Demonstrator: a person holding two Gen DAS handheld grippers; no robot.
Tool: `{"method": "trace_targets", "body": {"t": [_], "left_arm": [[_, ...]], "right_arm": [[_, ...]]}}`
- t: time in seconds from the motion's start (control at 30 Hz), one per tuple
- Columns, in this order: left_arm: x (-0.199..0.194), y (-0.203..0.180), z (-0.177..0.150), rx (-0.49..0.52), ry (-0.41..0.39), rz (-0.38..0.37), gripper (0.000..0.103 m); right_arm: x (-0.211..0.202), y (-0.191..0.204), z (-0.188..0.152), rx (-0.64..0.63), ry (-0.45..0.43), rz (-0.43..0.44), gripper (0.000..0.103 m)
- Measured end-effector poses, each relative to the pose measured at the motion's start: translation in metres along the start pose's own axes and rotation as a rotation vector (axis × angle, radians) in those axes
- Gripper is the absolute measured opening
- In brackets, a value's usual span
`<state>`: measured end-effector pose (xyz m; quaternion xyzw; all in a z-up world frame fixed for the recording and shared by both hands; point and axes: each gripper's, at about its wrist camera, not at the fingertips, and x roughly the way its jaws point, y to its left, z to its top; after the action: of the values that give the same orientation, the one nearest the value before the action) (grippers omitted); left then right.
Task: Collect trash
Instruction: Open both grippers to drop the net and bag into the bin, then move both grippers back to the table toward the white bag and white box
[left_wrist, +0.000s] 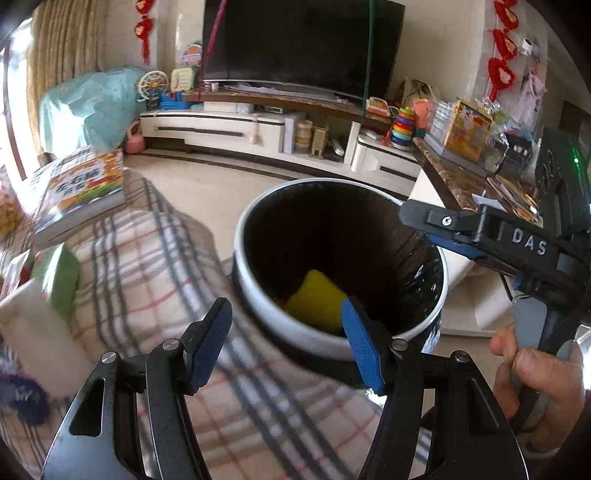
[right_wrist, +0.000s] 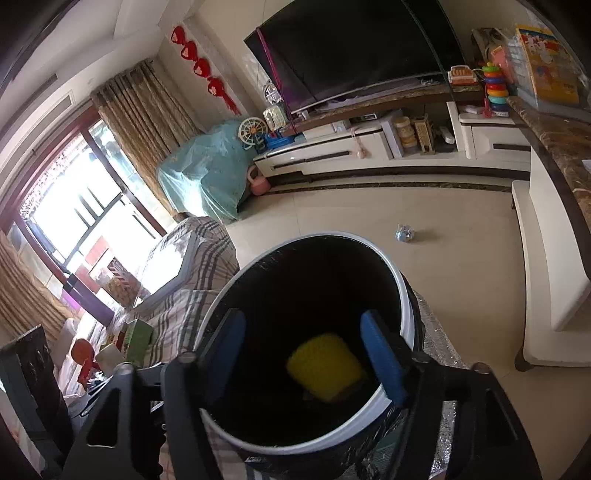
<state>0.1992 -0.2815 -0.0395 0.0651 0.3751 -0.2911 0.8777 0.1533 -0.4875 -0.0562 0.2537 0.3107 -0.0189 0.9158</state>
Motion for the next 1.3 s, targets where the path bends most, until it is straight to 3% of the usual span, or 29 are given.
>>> {"method": "trace_targets", "body": {"t": [0.23,0.57,1.3], "left_arm": [[-0.031,0.031,-0.029,-0.101,-0.027,0.034,0.066],[-0.079,0.076,-0.072,-0.204,-0.057,0.115,0.067],[-0.149,0.181,-0.154,-0.428,-0.077,0.316,0.067]], "right_arm": [[-0.013,0.025,-0.015,-0.031,-0.022,0.022,0.083],[-0.018,0.077,-0.049,-0.089,-0.002,0.098,0.087],[0.02,0.187,-0.125,-0.269,0.142,0.223,0.089]]}}
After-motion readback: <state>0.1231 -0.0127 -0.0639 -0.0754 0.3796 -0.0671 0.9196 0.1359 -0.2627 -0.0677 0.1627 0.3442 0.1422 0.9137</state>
